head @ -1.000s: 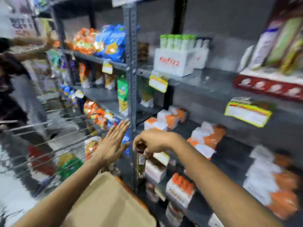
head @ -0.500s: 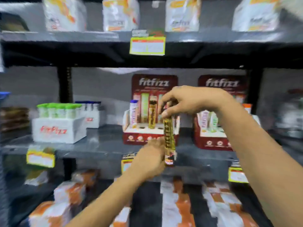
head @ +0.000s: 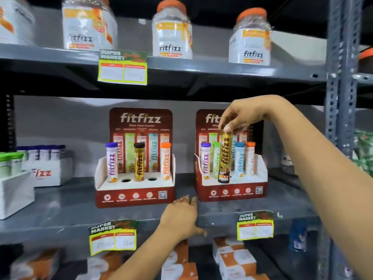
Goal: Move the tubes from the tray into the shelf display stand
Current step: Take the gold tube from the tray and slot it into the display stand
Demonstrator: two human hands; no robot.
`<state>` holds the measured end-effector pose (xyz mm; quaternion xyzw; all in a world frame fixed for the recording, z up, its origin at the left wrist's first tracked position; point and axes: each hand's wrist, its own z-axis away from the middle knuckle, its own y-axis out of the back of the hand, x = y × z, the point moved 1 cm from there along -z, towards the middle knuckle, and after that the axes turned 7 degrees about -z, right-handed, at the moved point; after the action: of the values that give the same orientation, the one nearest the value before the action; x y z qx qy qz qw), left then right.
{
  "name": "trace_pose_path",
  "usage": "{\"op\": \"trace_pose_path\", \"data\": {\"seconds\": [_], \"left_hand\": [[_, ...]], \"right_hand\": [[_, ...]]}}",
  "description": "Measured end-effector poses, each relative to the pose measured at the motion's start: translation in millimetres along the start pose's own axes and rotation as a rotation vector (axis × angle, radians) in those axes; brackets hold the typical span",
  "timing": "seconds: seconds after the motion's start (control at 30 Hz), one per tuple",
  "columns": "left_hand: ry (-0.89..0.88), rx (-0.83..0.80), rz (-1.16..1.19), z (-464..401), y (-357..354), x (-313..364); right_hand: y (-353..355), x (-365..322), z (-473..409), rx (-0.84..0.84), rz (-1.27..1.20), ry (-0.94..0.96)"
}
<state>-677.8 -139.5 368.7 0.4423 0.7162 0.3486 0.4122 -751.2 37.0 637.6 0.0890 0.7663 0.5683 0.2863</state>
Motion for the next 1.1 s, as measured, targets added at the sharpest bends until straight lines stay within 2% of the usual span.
{"op": "trace_pose_path", "data": {"seconds": [0.3,0.43,0.67,1.1], "left_hand": [[0.095,0.071,-0.004,5.4,5.0,6.8],[0.182,0.084,0.016,7.9,2.0,10.3],[0.211,0.050,0.038,7.0,-4.1,11.0],[0.207,0.064,0.024,6.5,-7.9,10.4]], "right_hand": [[-13.0,45.4,-46.9,0.076,0.155,-0.090],[-27.6,59.8,-62.3,0.106,0.207,-0.066],[-32.9,74.1,-71.1,0.187,0.339,-0.036],[-26.6,70.3,-72.4,0.095,0.350,0.012]]}}
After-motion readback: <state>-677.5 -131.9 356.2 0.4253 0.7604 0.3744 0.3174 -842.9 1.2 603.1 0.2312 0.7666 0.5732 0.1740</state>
